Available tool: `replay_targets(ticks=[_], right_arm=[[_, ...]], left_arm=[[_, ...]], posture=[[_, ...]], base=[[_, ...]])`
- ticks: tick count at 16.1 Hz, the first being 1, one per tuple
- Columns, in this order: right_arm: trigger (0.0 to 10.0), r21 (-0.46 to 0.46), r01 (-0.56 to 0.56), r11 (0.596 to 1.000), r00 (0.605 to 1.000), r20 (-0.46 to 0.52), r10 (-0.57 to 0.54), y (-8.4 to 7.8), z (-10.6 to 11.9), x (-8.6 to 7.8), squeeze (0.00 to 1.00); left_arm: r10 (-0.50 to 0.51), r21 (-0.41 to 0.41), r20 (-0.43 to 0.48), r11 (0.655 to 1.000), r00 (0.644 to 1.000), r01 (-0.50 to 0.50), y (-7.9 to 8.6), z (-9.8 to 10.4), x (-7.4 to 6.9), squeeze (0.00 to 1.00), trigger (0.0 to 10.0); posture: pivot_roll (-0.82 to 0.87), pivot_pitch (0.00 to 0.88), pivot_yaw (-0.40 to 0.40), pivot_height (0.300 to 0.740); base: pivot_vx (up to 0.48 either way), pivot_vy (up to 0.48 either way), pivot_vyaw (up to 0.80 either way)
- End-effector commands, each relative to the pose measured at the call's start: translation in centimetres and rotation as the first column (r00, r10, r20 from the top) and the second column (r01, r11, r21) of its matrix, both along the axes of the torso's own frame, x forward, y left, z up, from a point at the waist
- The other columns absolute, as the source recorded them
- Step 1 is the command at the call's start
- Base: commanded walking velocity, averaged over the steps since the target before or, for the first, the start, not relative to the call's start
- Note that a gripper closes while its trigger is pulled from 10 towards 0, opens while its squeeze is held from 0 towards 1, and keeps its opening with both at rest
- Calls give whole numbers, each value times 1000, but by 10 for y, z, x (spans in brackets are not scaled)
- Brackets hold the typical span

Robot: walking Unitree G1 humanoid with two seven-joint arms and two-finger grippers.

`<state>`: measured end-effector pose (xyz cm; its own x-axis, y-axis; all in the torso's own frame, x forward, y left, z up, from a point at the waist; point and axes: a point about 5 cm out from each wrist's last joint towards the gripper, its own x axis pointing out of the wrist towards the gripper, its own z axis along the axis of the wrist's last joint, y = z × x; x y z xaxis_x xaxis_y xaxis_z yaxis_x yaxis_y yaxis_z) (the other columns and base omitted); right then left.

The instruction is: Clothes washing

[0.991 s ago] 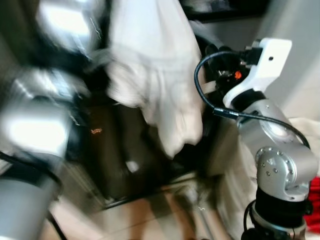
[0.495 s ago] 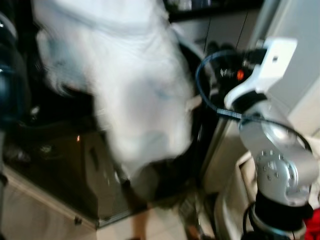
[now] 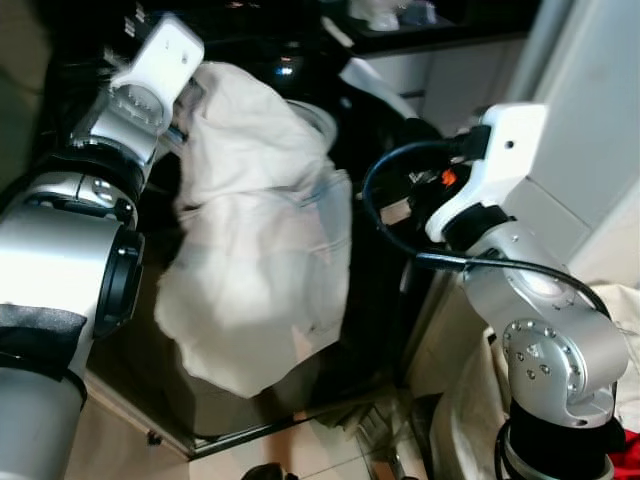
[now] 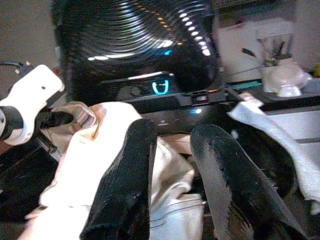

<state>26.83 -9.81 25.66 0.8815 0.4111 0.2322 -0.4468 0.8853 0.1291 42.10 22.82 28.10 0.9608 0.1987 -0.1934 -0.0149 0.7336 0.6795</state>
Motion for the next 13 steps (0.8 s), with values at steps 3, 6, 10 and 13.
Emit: replay_targets(ticks=[3, 6, 10, 13], right_arm=[[10000, -14, -35, 999, 999, 2, 35, 2, 0, -5, 0], [10000, -21, -41, 999, 999, -1, 41, 3, -1, -5, 0], [10000, -24, -43, 999, 999, -2, 43, 3, -2, -5, 0], [10000, -20, -30, 999, 1000, -3, 29, 1, -3, -6, 0]], left_arm=[[-9, -138, -6, 990, 1000, 8, 3, 3, -1, 1000, 10000], [-4, -182, 14, 983, 1000, 6, 5, 9, -2, 1000, 10000], [12, -209, 54, 978, 998, 0, 10, 22, -3, 1000, 10000], [66, -391, 453, 911, 889, 132, 5, 89, -6, 1000, 10000]], posture=[[-26, 0, 55, 740], [-25, 0, 54, 740], [-27, 0, 54, 740], [-29, 0, 56, 740]], base=[[0, 0, 0], [0, 0, 0], [0, 0, 0], [0, 0, 0]])
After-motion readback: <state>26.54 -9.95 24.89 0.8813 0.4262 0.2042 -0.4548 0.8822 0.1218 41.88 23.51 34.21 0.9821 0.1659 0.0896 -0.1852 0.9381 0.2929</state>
